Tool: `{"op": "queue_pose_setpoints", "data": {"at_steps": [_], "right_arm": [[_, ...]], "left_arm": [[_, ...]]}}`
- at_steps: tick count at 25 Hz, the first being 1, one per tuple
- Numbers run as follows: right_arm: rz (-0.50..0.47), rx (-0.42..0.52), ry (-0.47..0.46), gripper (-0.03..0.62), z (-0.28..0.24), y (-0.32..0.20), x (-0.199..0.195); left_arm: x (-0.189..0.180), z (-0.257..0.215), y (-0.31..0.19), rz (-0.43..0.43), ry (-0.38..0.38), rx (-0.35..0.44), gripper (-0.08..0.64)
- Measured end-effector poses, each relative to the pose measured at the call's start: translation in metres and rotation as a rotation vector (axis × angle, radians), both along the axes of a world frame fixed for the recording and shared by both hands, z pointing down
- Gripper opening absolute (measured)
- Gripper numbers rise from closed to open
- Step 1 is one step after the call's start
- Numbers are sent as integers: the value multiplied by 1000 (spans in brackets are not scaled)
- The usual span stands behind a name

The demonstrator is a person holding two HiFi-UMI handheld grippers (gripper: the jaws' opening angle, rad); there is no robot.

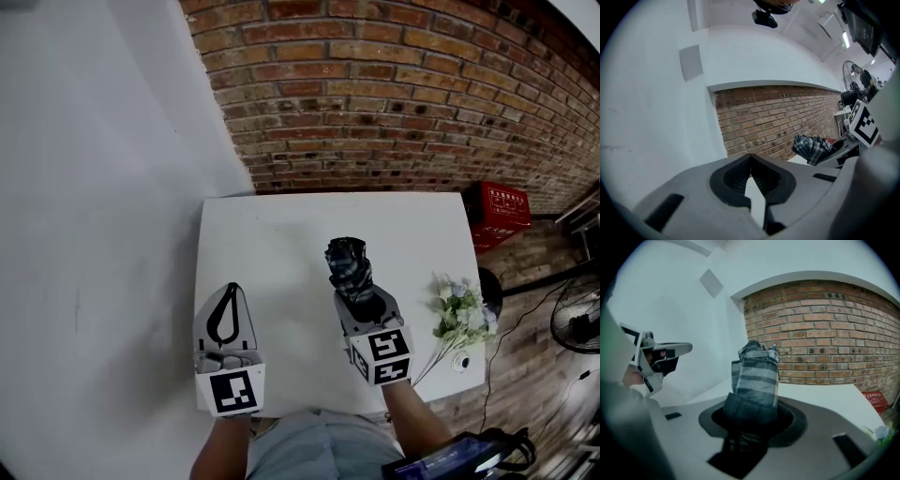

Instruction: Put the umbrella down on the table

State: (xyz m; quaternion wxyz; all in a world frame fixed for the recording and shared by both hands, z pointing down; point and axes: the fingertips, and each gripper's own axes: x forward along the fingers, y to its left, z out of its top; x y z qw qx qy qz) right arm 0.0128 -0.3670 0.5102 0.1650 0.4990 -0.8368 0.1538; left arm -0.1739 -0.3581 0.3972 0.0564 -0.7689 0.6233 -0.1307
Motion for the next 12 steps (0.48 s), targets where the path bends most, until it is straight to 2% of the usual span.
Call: {"op": "queue_pose_setpoints", "data": {"at_steps": [12], "right_arm": [[11, -73, 27, 173, 41, -3, -1]], "left_arm": [[-7, 12, -8, -2, -2, -21, 2]]}}
